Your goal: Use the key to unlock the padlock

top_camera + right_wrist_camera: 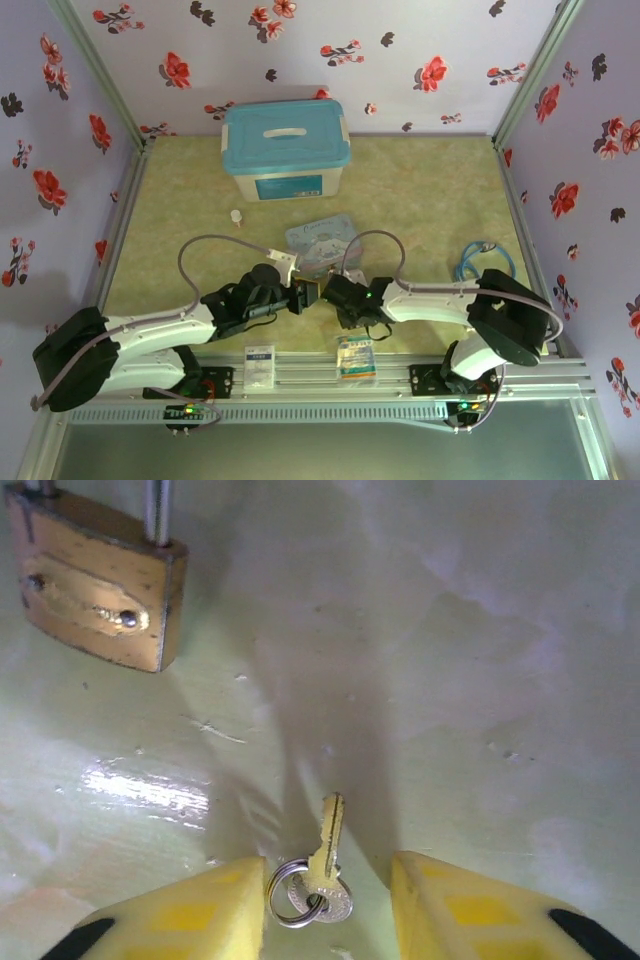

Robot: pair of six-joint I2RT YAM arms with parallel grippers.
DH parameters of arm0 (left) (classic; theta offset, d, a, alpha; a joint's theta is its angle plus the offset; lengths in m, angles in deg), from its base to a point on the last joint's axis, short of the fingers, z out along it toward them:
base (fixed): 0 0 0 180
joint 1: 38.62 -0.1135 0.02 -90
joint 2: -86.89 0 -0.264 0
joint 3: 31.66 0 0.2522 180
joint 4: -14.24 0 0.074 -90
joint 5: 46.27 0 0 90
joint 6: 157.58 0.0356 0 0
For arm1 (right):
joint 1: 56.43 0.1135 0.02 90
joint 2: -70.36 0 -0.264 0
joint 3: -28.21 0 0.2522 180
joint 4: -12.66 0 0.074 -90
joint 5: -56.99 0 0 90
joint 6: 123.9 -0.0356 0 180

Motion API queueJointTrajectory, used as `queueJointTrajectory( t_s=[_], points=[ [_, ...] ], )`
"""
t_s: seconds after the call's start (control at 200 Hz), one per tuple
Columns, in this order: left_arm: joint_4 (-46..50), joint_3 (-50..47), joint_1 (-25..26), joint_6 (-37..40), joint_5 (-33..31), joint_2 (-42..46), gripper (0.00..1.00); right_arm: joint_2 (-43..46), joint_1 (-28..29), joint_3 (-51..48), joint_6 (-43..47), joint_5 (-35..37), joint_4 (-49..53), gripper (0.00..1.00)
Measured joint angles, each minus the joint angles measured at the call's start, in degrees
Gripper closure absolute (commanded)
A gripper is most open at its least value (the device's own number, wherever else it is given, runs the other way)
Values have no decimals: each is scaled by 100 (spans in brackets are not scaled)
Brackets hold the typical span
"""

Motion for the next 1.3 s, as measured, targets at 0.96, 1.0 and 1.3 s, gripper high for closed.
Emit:
queueJointTrajectory(
  t_s=[0.96, 1.0, 1.3],
  points=[
    [-278, -63, 0, -118, -22, -203, 75, 546, 7, -588, 280, 9, -529, 84],
    [-291, -63, 0, -120, -22, -212, 75, 546, 7, -588, 308, 28, -509, 86],
    [-380, -63, 0, -140, -22, -236, 75, 551, 111, -562, 269, 76, -358, 90]
  ],
)
